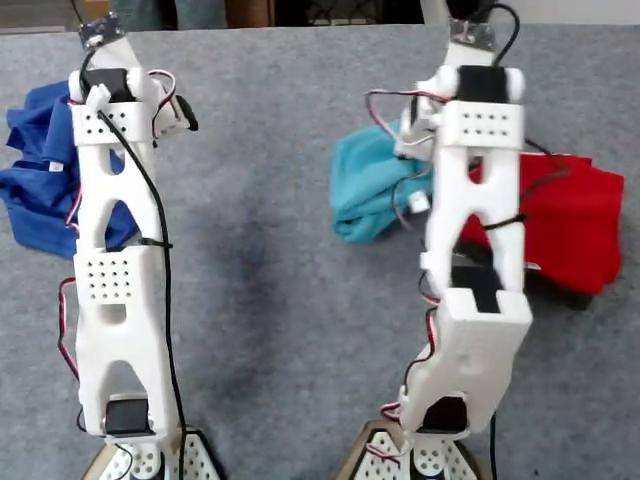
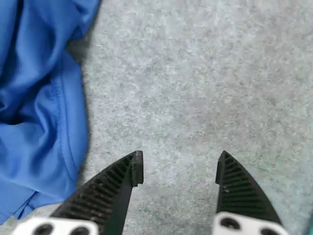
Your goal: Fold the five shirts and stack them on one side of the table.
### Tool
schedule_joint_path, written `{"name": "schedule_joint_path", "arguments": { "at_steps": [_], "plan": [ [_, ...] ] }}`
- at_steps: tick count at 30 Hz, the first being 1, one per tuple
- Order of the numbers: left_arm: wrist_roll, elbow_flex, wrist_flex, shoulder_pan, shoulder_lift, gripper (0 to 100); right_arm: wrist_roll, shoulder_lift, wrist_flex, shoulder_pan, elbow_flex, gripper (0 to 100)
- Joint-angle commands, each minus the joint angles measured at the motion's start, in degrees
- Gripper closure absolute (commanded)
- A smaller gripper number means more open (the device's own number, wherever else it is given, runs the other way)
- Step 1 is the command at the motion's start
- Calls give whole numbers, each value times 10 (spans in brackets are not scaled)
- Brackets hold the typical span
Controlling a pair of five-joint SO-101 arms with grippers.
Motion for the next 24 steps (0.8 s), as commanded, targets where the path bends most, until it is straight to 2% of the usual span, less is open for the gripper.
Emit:
{"name": "schedule_joint_path", "arguments": {
  "at_steps": [1, 7, 10, 24],
  "plan": [
    [4, -1, 4, -8, -14, 744, 46, -7, 3, 56, -44, 985],
    [-34, 17, 4, -11, -15, 745, 104, -7, 3, 162, -70, 985],
    [-92, 34, 4, -9, -19, 785, 120, -7, 4, 207, -68, 985],
    [-100, 41, 4, -20, -20, 784, 171, -5, 4, 331, -55, 983]
  ]
}}
